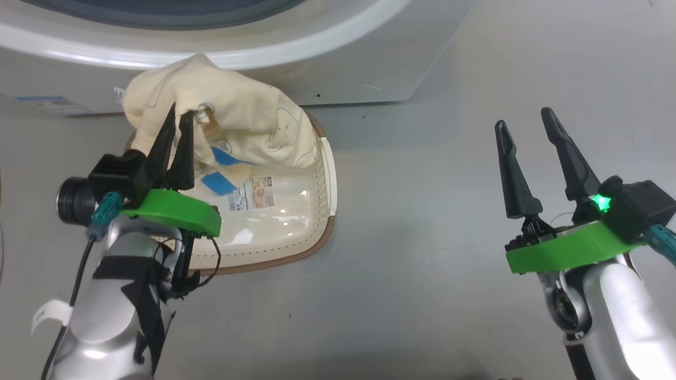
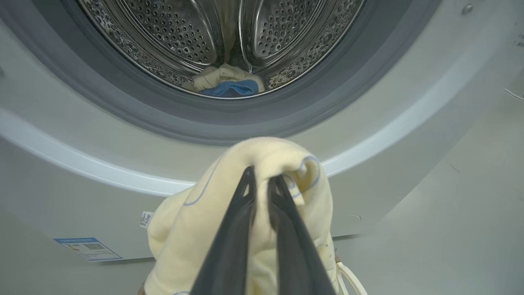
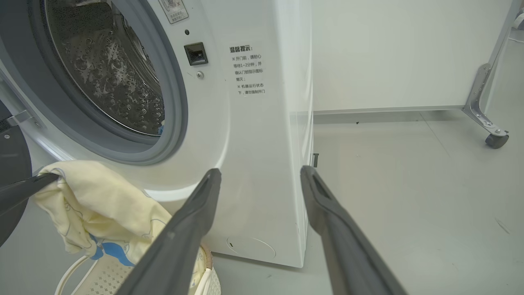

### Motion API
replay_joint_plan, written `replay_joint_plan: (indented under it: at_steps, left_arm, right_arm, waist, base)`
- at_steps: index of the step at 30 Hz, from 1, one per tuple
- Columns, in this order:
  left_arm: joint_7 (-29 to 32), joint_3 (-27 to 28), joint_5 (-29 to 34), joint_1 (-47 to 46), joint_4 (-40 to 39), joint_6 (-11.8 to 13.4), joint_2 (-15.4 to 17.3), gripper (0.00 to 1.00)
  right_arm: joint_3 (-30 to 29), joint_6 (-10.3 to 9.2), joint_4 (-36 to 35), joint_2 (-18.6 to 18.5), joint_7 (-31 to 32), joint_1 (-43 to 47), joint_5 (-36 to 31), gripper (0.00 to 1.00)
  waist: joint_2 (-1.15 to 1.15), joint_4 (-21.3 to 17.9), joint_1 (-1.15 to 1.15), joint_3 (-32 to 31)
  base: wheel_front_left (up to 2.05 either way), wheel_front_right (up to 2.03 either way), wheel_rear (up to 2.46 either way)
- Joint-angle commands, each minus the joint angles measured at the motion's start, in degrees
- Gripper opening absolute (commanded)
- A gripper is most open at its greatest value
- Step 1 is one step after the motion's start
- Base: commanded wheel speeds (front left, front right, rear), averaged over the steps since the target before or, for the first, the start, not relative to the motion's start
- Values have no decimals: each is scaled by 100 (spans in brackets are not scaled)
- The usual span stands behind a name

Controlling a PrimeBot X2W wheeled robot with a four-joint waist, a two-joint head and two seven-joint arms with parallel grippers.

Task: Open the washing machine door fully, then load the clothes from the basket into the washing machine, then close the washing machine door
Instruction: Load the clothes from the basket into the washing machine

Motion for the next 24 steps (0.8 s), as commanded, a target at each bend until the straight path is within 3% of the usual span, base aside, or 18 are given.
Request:
replay_joint_plan:
  at_steps: [1,13,24]
  left_arm:
    - [-80,305,-35,65,-340,-1,113,0]
    - [-81,797,-46,600,-1313,57,24,0]
    - [-35,956,-153,740,-1227,21,83,0]
  right_arm:
    - [120,20,-131,-73,-36,112,59,100]
    - [180,20,-7,-72,-36,343,114,100]
    - [216,20,-23,-56,-36,482,142,100]
  waist:
    - [-1,31,0,-202]
    - [-1,-5,0,-952]
    - [-1,-90,0,-1053]
  base:
    - [0,0,0]
    - [0,0,0]
    - [0,0,0]
